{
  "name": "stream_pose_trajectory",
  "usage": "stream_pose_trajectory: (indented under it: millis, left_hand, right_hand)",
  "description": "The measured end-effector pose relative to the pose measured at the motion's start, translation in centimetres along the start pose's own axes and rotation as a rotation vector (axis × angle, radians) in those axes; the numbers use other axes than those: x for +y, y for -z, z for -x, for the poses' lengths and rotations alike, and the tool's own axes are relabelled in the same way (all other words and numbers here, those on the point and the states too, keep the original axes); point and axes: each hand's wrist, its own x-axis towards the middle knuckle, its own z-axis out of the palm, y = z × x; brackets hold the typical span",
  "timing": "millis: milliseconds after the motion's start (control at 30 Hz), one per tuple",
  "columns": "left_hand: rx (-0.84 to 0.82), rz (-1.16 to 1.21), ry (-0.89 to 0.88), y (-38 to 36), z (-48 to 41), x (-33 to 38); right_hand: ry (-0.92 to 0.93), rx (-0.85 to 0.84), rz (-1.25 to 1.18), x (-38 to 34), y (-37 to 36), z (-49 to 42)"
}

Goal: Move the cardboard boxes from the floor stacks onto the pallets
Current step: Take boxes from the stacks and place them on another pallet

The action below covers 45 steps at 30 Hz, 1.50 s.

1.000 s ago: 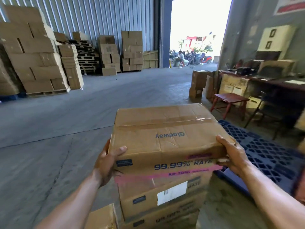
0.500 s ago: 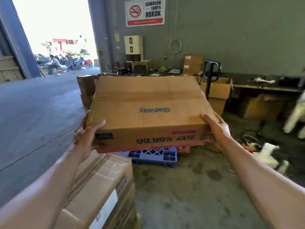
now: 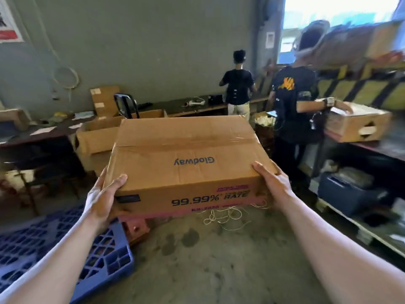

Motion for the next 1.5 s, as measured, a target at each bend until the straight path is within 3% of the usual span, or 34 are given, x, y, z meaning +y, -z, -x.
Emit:
stream_pose_trajectory:
  millis: [100, 400, 767, 1033, 1233, 1500]
  left_hand:
    - [-0.110, -0.010, 0.041, -8.2, -5.1, -1.5]
    - [-0.675, -0.036, 0.170, -31.0, -18.0, -9.3]
    - [-1.329, -0.170, 0.220, -52.2, -27.8, -15.7]
    - [-1.684, -0.341, 0.223, -65.5, -22.4, -19.4]
    - [-1.878, -0.523, 0.262, -78.0, -13.8, -23.3]
    - [-2.305, -0.694, 0.056, -93.4, -2.0, -26.1]
  right_hand:
    - [-0.017, 0.112, -0.039, -0.6, 4.5, -3.7]
    - [0.000, 0.549, -0.122, 1.9, 15.9, -9.2]
    - [0.039, 1.131, -0.198, 9.4, 12.6, -8.9]
    - [0.039, 1.563, -0.305, 13.8, 12.1, -7.1]
    - [0.037, 1.820, -0.494, 17.6, 16.1, -9.0]
    - [0.040, 2.111, -0.814, 20.3, 22.2, -13.2]
